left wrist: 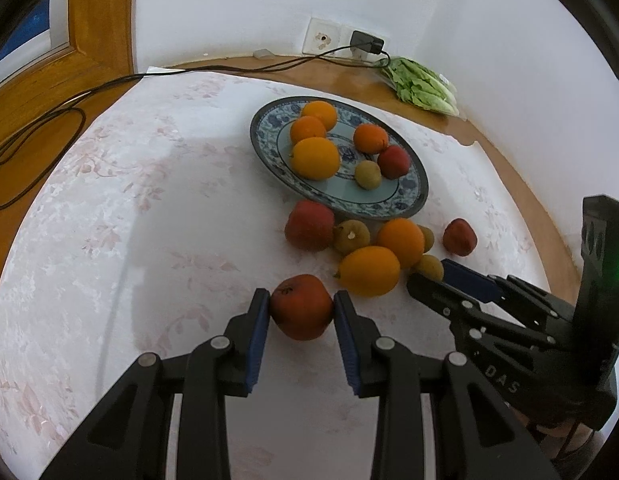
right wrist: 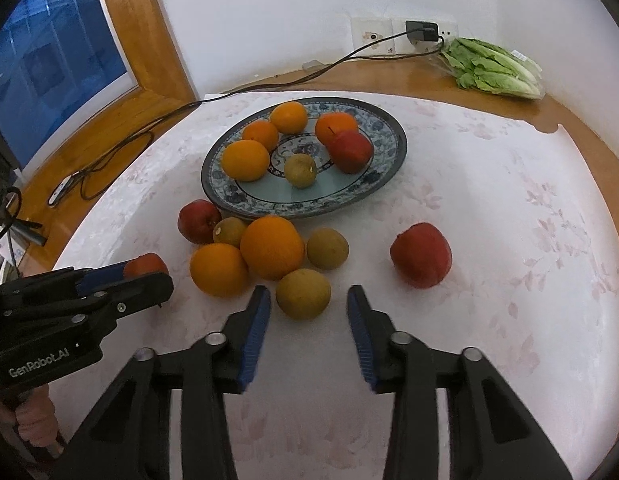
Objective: Organize fruits
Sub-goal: 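Close the right tool on the yellow fruit while the left tool holds the red fruit, then carry the red fruit with the left tool while the right tool carries the yellow fruit to the plate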
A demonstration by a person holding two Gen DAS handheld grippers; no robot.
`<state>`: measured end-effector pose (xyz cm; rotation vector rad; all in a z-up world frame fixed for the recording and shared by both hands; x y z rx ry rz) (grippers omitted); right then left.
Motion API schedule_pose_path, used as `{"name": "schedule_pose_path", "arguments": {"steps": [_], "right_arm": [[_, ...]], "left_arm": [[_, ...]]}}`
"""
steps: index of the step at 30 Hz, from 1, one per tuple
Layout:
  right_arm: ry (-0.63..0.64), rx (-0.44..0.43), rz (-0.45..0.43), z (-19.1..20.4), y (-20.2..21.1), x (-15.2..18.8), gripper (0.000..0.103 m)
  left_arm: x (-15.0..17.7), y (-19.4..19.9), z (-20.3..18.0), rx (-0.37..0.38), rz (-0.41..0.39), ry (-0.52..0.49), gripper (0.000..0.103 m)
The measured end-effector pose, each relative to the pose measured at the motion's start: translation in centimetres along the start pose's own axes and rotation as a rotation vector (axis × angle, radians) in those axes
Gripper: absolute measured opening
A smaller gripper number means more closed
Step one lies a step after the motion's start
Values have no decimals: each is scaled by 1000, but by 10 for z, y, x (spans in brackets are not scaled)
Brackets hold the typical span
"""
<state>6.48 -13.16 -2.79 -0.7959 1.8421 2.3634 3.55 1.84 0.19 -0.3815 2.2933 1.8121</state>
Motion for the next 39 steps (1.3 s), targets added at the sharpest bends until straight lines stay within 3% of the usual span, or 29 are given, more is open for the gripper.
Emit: {"name": "schedule_pose_path", "arguments": {"steps": [3,39], "right_arm": [[3,-18,0,1,-1,-1,29],[-12,-56,-38,-2,27,8,29]], "left_arm": [[0,1,0,0,-2,0,34],[-2,17,-12,-14,-35,-23,34]]}}
Point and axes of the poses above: each gripper's, at about its wrist camera, not at the fingertips, and y roughly against the way its jaws point, z to its left, x to its underside, the point moved 2 cm from there along -y, roughly the way its jaws point, and after that the axes turned 14 degrees about z, right-handed, at the moved point
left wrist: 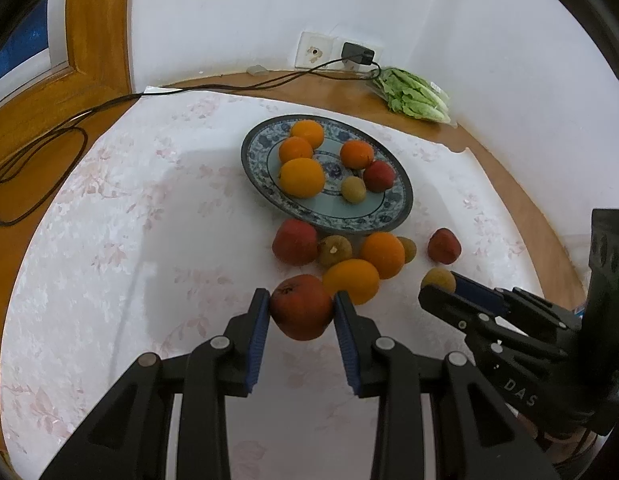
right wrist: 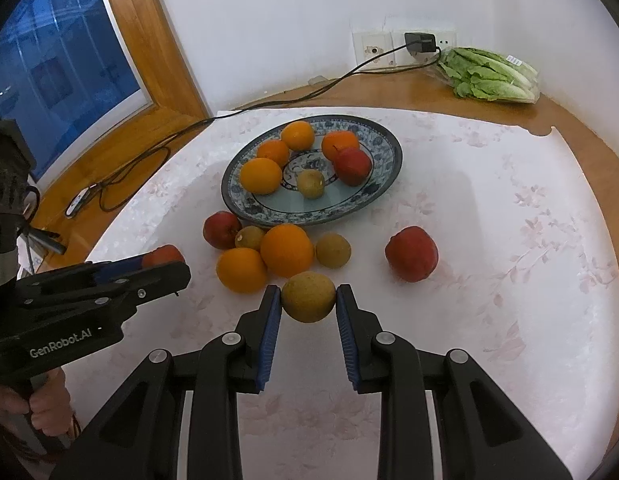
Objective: Organize fruits
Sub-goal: 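Carry the red fruit with the left tool while the right tool carries the yellow fruit to the plate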
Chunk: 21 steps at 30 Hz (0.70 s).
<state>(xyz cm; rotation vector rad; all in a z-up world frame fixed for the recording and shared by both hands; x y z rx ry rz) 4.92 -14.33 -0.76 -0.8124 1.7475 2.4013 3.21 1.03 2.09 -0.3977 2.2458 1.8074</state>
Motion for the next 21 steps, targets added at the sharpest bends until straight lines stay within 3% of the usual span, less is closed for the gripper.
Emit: {"name": "schedule_pose_path", "arguments": {"steps": [21], "right_arm": [[-19,-10,-31,-5,14,-10,29]], "left_arm": [[-27,6,-15,-20,-33,-56,34]]}}
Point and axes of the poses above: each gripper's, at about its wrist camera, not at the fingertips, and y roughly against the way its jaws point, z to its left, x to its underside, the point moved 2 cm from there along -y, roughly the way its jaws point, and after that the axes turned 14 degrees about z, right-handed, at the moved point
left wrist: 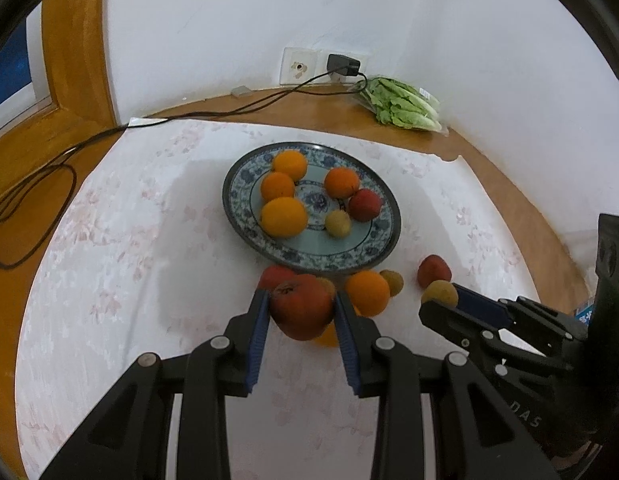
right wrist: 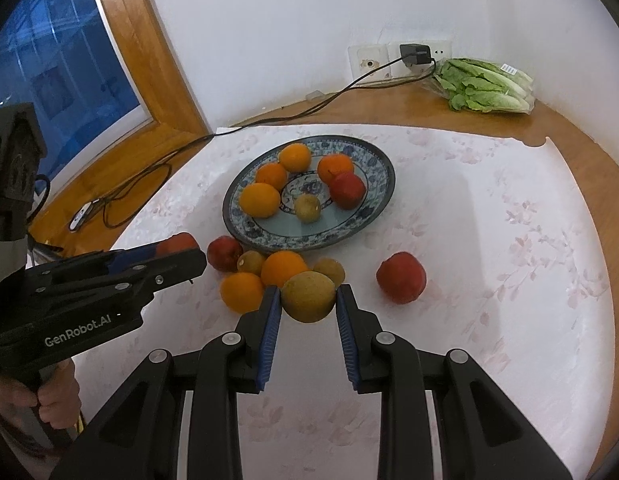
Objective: Organize fruits
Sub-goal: 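Carry the red fruit with the left tool while the right tool carries the yellow fruit to the plate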
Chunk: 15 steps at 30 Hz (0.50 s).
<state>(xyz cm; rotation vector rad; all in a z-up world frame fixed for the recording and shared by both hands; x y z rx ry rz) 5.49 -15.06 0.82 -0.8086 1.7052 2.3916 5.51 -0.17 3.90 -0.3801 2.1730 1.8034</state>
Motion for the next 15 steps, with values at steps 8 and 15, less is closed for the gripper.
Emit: {"name": "schedule_pose_path", "arguments": {"steps": [8,15], "right_arm": [[7,8,-12,-5,2,-13,29],[13,10,-9,-7,-5,-25,29]], "left_arm": [[-15,-8,-2,-8,7,-15,34],[-28,-19,1,-11,15,-18,34]]}}
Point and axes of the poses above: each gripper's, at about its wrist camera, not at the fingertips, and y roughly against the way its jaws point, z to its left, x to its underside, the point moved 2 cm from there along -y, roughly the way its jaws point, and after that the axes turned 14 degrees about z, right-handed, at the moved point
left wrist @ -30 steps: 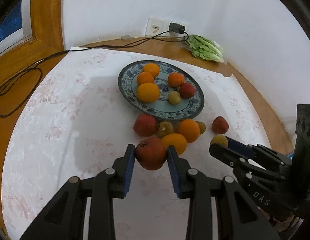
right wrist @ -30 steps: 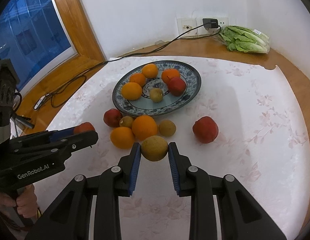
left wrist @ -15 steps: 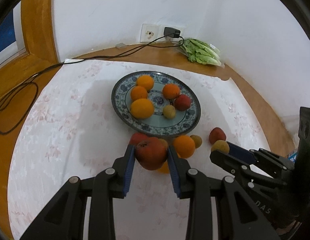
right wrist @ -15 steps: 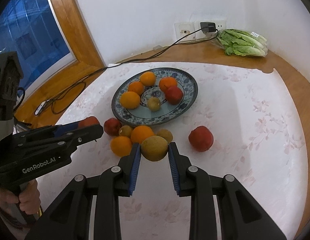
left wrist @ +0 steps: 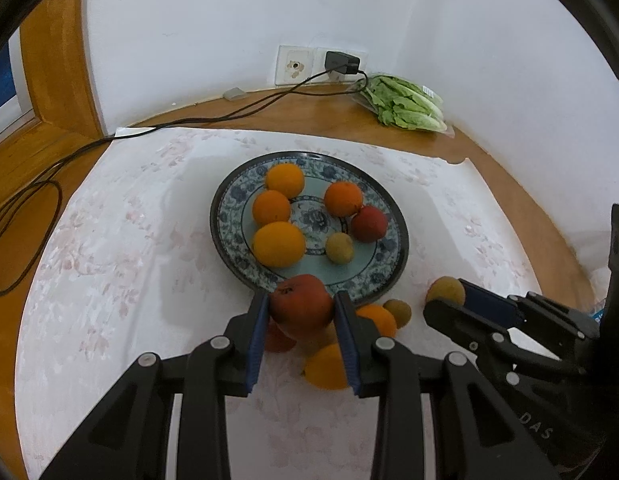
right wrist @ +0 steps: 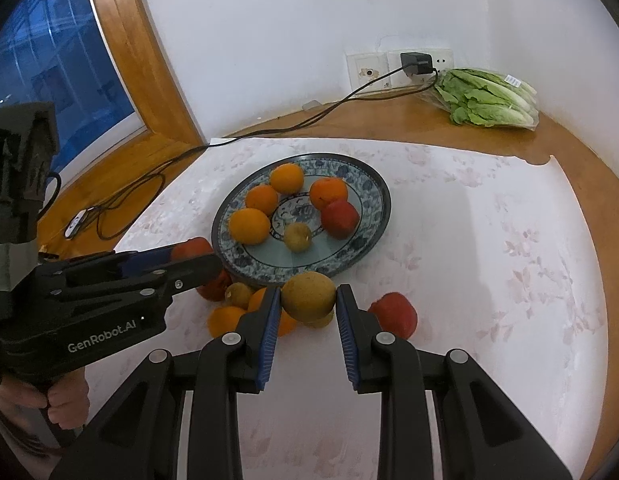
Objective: Organize fruits
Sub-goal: 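Carry the red fruit with the left tool while the right tool carries the yellow fruit to the plate, then open the left tool on the plate while the right tool releases the yellow fruit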
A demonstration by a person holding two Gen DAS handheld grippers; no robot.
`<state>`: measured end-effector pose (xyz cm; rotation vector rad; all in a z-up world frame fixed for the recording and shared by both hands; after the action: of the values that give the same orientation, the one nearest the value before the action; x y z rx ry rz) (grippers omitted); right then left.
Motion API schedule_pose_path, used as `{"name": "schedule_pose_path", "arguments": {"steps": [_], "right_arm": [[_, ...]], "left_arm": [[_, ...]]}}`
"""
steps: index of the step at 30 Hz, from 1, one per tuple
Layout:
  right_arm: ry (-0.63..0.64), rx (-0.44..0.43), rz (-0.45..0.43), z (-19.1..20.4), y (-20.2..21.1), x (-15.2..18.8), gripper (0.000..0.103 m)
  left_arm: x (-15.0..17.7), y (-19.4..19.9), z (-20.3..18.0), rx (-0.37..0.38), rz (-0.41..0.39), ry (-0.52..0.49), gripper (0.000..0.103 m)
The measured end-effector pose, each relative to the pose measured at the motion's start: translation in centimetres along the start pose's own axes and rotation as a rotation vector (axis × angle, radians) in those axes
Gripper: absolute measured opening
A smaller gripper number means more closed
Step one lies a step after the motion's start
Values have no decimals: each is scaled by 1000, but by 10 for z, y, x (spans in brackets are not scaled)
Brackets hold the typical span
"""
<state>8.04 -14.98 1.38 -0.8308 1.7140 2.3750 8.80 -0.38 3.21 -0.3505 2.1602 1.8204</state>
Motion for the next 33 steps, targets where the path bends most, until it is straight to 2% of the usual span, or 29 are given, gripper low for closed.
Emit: {"name": "schedule_pose_path", "arguments": {"steps": [13,18,33], "right_arm": [[-14,4,1,-5,-14,-17,29],[-16,5,8,-4,-24,-24,29],[22,70,11,-3,-45,-33,29]], "left_arm": [[-12,-25,7,5,32,15,34],[-17,-28,7,-10,22,-1,34],[-27,-44,10,5,20,-7,34]]}}
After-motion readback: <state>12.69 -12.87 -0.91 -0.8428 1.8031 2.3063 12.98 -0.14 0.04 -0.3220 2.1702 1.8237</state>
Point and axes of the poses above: each gripper's, at about its wrist camera, not at the fingertips, and y roughly against the way its jaws point, z to its left, x to its underside, the point moved 2 cm from there along -y, roughly the way its jaws point, and after that the axes turned 14 degrees about z, right-handed, at the moved point
